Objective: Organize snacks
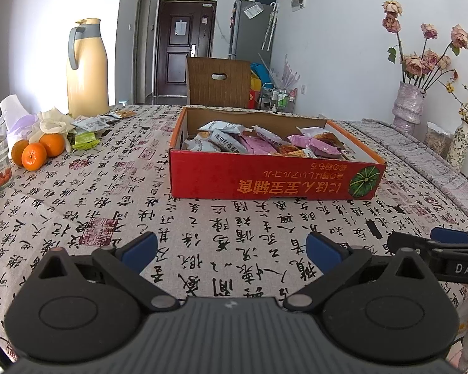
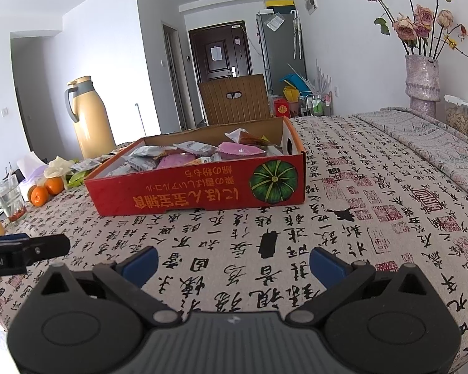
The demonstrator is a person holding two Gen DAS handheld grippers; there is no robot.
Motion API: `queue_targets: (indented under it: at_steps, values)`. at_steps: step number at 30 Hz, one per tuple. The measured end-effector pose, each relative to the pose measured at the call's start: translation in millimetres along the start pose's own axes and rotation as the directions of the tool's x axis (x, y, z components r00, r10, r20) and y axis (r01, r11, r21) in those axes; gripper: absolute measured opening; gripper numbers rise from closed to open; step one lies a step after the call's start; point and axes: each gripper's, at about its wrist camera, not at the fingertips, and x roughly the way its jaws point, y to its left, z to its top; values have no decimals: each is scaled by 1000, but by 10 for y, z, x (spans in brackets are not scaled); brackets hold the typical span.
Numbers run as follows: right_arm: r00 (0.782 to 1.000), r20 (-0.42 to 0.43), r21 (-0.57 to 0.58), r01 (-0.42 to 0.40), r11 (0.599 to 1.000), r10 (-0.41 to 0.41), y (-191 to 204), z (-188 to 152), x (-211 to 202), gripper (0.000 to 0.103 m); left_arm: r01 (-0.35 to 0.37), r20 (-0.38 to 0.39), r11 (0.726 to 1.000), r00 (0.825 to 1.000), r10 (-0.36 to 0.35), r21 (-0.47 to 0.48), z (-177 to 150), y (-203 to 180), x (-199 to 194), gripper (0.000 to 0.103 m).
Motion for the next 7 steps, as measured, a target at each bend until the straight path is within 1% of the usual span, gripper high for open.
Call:
queue_targets:
  at_steps: [7]
  values:
    - [1000, -10, 2, 1, 1000, -1, -44, -19, 45, 103, 12, 2, 1000, 1000, -12, -5, 37, 5, 11, 103]
